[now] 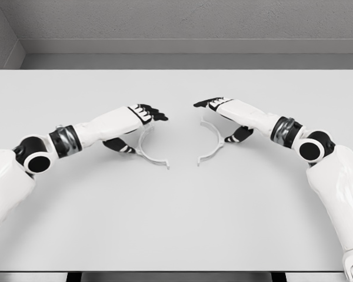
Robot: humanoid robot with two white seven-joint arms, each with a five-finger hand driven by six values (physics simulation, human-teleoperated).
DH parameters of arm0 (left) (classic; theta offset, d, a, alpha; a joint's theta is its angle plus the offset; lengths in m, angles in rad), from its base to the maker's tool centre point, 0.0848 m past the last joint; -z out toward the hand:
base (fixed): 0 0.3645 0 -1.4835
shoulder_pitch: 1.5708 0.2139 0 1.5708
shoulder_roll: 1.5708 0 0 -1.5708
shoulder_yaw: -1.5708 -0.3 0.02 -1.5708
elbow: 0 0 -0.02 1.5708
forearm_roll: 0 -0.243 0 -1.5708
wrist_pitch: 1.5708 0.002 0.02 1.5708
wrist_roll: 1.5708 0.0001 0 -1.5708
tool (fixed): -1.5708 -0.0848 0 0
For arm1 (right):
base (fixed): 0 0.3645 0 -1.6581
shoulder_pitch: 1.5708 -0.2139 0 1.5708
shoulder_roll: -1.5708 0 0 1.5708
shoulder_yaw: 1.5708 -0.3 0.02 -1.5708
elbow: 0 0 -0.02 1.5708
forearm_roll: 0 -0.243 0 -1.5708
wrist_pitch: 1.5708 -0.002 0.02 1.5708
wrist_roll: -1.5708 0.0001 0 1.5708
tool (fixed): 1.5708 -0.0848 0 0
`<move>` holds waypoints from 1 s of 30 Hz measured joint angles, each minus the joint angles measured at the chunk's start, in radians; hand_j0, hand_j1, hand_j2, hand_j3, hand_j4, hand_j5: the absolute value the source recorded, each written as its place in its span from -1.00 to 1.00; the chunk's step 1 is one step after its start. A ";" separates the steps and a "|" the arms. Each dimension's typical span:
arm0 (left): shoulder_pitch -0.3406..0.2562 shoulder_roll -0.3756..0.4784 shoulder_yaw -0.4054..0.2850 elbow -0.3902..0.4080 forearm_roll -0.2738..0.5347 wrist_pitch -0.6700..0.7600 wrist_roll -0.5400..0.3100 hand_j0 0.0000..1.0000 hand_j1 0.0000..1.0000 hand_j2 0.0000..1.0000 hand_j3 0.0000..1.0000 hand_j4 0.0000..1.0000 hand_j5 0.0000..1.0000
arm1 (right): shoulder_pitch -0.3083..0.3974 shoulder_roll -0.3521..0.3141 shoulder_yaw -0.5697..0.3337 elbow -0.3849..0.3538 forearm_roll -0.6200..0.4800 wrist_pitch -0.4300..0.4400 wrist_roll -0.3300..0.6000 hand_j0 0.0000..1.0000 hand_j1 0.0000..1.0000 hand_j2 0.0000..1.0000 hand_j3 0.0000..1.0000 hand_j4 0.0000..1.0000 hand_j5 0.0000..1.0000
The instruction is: Assemble PVC drainage pipe clamps
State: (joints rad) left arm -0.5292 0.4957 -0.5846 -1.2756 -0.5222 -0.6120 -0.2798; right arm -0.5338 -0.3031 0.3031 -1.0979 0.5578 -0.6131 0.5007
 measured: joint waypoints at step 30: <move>-0.025 -0.033 -0.006 0.073 -0.005 0.000 0.000 1.00 1.00 1.00 1.00 1.00 1.00 | -0.083 0.067 0.040 0.067 0.003 0.000 0.002 1.00 1.00 1.00 1.00 1.00 1.00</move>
State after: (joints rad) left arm -0.5538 0.4625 -0.5908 -1.2023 -0.5270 -0.6121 -0.2798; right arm -0.6167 -0.2362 0.3427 -1.0307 0.5608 -0.6131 0.5032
